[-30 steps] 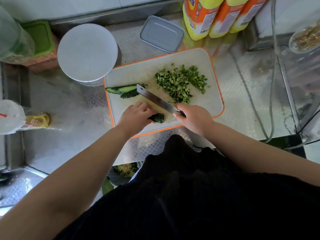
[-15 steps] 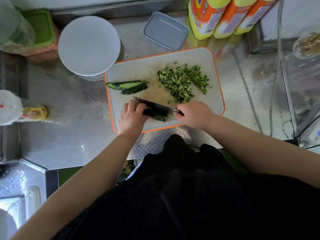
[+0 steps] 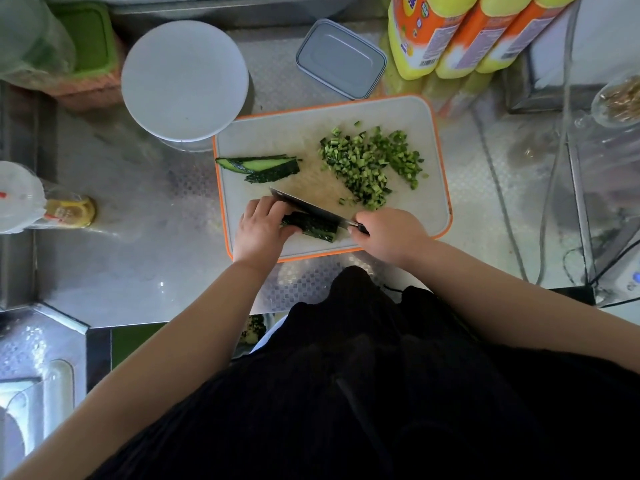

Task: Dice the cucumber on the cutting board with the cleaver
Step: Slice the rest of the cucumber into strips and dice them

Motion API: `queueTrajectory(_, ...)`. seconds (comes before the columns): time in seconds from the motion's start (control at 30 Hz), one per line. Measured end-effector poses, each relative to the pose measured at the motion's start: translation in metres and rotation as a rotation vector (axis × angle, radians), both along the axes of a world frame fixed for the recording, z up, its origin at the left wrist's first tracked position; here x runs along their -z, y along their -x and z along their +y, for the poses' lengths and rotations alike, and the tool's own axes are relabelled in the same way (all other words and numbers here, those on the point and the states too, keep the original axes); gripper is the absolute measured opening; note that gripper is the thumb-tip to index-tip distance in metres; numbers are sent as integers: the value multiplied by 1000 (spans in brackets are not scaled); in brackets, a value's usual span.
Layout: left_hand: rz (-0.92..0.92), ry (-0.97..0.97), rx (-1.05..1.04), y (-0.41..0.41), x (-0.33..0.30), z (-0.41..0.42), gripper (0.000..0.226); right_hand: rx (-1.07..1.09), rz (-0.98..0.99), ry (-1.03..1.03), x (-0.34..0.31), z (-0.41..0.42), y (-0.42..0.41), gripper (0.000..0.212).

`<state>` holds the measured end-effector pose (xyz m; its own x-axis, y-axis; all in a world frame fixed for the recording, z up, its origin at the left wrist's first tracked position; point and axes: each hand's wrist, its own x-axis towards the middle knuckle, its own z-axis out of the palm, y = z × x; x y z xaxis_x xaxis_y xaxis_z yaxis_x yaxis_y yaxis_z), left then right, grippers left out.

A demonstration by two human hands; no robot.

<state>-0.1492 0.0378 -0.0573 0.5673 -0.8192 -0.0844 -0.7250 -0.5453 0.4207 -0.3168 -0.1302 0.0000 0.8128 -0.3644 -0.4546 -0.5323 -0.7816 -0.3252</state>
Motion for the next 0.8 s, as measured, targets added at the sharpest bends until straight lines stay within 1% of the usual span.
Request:
queueTrajectory(0.1,13,-5,2,-5,-2,3,33,-10,-1,43,3,5,1,31)
queueTrajectory(0.23,33,-46,64,-11,-6,2,39,-19,1,55,5,6,2,31)
queueTrajectory(0.37,-15,-54,153,-18,-5,0,37,19,-8,21,6,4,2,32)
queueTrajectory(0.53,-72,-35,215,-25,-4,-4,33,91,4,-5,7,8,3,34)
queueTrajectory(0.67,-23,-43,188,-29,-9,-15,38,185,6,-51,7,13,4,38)
queueTrajectory(0.8,-56,-9,198,-27,-6,-8,38,156,-11,-29,7,15,6,36)
